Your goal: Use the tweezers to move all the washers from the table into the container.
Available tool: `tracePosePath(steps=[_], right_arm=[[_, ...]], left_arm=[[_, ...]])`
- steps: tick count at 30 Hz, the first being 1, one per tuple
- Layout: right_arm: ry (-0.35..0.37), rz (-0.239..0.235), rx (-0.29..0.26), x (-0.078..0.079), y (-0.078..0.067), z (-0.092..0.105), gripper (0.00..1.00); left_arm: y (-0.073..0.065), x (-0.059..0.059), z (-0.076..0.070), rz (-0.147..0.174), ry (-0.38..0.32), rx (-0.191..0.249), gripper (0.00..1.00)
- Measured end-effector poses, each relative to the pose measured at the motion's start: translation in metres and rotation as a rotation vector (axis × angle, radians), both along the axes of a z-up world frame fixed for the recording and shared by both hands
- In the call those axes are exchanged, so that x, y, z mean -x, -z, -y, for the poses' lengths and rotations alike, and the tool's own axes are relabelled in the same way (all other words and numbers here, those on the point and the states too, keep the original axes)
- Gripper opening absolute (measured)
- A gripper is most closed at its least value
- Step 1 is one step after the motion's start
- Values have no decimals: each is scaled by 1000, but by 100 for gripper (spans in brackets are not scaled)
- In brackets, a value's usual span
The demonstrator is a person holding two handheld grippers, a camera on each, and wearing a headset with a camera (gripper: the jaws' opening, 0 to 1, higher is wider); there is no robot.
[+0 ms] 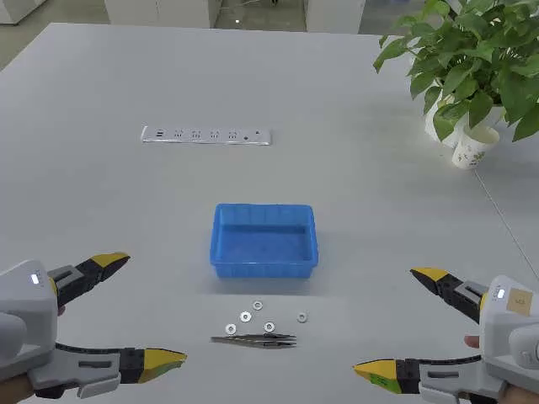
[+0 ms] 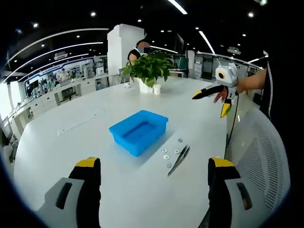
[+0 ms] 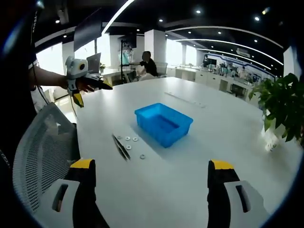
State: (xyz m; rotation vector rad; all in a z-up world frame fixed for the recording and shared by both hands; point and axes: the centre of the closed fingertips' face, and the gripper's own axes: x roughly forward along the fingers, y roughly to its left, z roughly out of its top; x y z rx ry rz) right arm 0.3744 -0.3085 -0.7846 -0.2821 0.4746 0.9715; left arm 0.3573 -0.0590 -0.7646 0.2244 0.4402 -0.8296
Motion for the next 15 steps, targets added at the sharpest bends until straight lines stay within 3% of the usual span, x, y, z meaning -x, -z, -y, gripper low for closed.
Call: tracePosePath(steps=[15], right_arm=[[0, 6, 2, -1, -2, 0, 98]], left_arm=[[-2, -1, 1, 5, 5, -3, 99]])
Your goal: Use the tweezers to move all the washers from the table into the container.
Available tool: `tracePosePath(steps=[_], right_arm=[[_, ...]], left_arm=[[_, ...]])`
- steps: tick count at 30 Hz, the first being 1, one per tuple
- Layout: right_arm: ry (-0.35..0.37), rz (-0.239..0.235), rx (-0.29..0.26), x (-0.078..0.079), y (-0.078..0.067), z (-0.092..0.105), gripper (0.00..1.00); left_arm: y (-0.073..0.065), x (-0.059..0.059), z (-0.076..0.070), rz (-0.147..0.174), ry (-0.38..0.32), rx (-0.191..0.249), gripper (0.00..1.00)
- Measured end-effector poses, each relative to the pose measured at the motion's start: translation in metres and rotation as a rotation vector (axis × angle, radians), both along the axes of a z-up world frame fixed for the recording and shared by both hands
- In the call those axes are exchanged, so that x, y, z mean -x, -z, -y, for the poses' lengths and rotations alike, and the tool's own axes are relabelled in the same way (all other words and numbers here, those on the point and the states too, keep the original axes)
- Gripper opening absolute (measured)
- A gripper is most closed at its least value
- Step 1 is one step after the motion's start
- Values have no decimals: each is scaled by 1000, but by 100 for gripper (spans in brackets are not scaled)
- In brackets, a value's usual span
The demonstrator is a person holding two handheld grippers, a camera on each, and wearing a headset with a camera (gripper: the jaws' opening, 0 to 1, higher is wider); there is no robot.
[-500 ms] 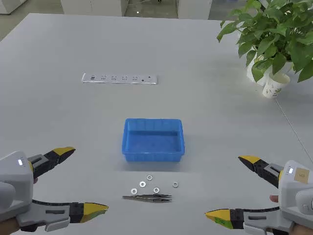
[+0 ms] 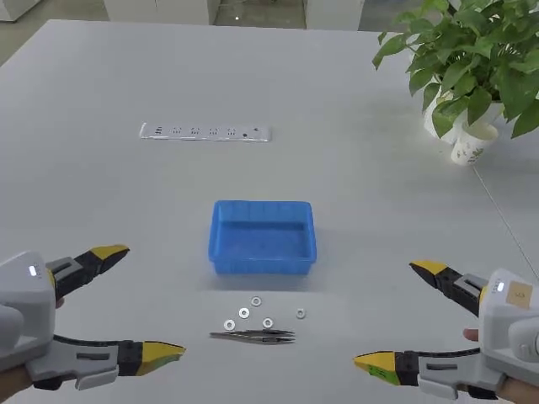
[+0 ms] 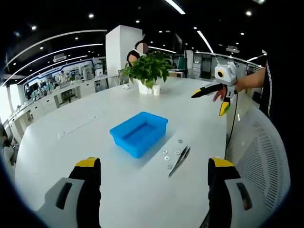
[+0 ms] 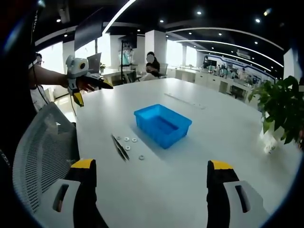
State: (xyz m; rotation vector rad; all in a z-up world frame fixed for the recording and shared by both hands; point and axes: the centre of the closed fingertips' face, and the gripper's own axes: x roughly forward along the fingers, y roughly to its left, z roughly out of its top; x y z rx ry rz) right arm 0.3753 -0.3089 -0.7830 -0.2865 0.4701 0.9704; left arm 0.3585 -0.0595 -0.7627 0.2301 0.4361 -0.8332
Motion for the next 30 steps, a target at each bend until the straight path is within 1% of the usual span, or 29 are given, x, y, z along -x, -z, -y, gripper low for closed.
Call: tracePosePath(steps=[14, 21, 30], right_arm=[[-4, 4, 3, 0, -1, 0, 97], [-6, -6, 2, 1, 1, -1, 98], [-4, -2, -3, -1, -1, 0, 98]], left_arm=[[0, 2, 2, -2, 19, -3, 99], [4, 2, 1, -20, 14, 5, 99], [3, 1, 1, -17, 12, 7, 99]])
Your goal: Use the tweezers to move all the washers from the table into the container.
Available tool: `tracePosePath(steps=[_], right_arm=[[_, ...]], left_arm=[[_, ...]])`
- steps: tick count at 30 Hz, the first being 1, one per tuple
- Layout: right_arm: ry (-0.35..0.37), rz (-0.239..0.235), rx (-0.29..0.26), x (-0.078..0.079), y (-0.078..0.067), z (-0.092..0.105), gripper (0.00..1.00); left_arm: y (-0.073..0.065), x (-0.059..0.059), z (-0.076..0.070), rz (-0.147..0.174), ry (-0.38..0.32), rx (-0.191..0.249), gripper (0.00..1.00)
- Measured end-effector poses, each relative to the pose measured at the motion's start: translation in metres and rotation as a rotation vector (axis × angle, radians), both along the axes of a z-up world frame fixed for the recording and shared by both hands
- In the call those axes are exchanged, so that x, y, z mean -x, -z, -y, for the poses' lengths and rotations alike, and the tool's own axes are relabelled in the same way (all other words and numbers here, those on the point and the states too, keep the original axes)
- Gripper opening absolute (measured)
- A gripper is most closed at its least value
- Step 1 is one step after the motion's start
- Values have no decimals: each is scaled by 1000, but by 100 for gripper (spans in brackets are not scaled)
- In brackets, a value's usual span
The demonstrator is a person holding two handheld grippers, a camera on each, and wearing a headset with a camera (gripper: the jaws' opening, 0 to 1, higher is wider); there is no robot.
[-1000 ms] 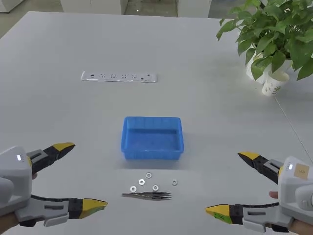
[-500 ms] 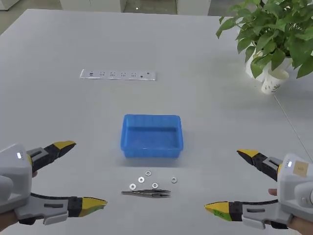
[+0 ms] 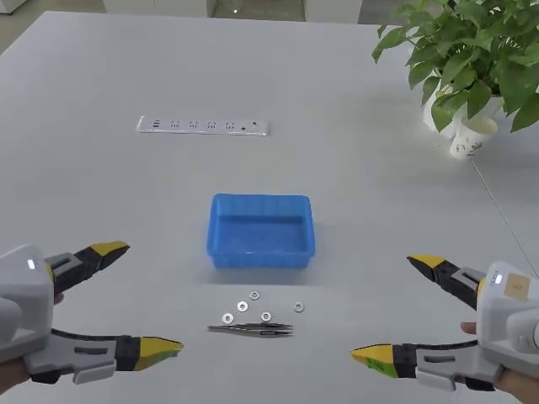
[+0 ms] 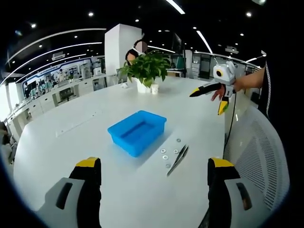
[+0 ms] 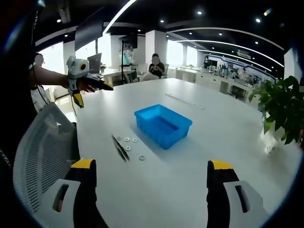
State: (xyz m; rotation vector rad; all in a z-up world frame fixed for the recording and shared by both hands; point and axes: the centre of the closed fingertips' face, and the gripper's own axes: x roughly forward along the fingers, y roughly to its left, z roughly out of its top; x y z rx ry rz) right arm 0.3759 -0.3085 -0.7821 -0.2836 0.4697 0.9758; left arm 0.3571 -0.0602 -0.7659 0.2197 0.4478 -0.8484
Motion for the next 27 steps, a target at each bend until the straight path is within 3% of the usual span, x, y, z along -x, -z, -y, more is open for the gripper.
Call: tracePosePath(steps=[14, 27], right_arm=[[0, -4, -5, -1, 0, -1, 98], [-10, -2, 1, -3, -1, -2, 97]], left_arm=[[-1, 0, -1, -3, -5, 8, 97], [0, 0, -2, -3, 15, -13, 93]])
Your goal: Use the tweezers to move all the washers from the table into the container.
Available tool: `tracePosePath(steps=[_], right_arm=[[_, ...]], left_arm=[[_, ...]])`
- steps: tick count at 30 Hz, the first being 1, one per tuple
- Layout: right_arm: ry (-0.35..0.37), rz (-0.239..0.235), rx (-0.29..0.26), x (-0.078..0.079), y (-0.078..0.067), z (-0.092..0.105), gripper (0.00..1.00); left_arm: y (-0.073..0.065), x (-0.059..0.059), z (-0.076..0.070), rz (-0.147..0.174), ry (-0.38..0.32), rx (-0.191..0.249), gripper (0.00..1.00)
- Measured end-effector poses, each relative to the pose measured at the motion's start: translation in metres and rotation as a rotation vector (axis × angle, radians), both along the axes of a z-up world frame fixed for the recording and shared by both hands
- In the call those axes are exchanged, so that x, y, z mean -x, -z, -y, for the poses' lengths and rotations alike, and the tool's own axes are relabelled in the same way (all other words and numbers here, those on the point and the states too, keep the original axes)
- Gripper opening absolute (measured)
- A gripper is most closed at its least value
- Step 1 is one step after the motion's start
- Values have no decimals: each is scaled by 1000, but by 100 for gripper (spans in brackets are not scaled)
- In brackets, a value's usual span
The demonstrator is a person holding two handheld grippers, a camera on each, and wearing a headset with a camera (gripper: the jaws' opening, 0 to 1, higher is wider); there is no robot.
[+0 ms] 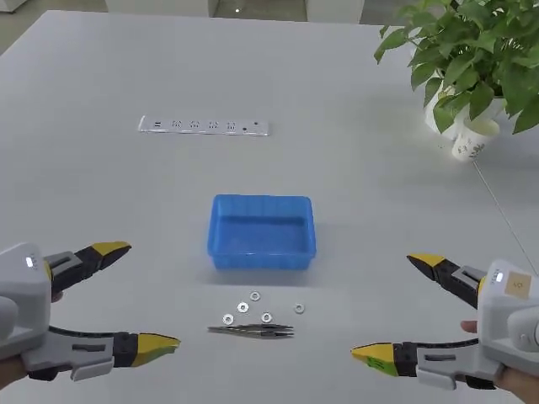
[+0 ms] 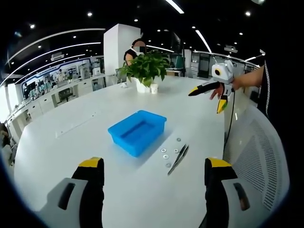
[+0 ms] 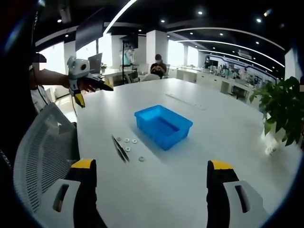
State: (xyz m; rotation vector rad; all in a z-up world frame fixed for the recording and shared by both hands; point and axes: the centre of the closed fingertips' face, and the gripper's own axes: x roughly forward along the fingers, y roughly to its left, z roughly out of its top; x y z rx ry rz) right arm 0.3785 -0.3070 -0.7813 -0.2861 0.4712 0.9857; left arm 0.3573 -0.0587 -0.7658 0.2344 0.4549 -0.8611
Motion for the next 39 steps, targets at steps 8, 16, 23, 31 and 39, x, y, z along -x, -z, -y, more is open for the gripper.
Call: tracePosePath(steps=[8, 16, 23, 31, 39], right_arm=[[-16, -6, 13, -1, 2, -1, 97], [-45, -3, 29, -3, 3, -4, 94], [-91, -12, 60, -1, 11, -9, 90], [-192, -5, 134, 4, 24, -16, 81], [-237, -4, 146, 3, 29, -25, 74]], left_arm=[[5, 2, 7, -15, 51, -21, 85], [14, 4, 14, -36, 112, -54, 75], [25, 6, 21, -58, 176, -101, 65], [37, 7, 32, -73, 249, -142, 55], [51, 6, 41, -93, 310, -183, 47]])
